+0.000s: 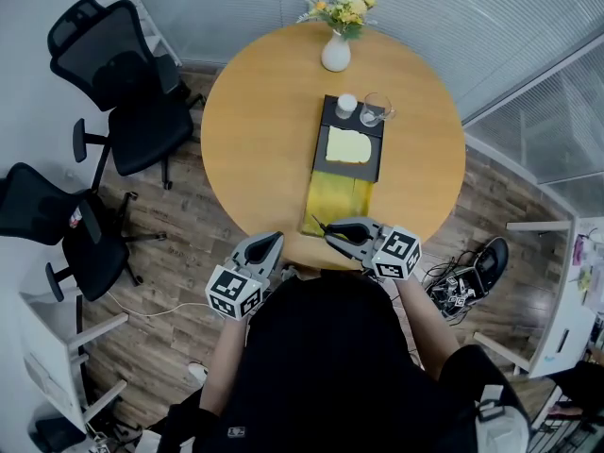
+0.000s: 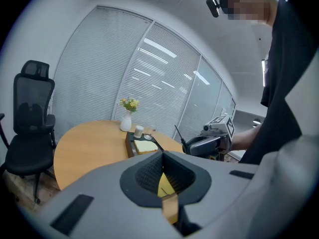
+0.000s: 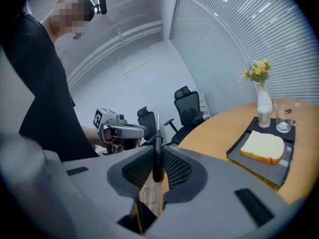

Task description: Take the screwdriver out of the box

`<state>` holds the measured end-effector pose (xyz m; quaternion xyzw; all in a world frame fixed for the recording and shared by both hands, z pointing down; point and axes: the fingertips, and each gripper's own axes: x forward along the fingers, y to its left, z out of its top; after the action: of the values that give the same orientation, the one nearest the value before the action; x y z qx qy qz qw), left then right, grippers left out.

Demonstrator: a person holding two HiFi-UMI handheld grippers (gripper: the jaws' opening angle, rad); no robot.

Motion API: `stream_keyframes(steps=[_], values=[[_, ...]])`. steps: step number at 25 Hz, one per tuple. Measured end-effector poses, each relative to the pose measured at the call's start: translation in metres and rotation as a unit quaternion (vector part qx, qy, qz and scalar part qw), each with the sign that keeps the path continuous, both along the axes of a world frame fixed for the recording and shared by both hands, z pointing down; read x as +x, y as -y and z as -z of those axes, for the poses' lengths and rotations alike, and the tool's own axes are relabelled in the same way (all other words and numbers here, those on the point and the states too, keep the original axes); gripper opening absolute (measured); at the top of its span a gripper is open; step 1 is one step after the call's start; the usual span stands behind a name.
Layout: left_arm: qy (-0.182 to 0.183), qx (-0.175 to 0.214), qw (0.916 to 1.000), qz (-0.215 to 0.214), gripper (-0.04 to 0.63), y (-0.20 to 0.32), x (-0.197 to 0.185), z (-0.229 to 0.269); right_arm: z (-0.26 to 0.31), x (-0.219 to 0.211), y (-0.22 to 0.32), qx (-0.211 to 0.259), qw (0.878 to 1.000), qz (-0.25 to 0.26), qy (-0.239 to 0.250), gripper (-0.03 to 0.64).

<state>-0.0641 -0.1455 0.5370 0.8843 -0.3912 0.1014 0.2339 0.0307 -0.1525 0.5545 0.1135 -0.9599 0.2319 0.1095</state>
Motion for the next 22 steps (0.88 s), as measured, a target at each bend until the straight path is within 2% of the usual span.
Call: stream_keyframes(steps=[22], values=[[0.001, 0.001, 1.0, 0.001, 0.005, -0.0066, 0.0035, 0.0013, 0.0028, 0.0031, -0.0064, 0.005, 1.0, 0.006, 0.006, 0.055]])
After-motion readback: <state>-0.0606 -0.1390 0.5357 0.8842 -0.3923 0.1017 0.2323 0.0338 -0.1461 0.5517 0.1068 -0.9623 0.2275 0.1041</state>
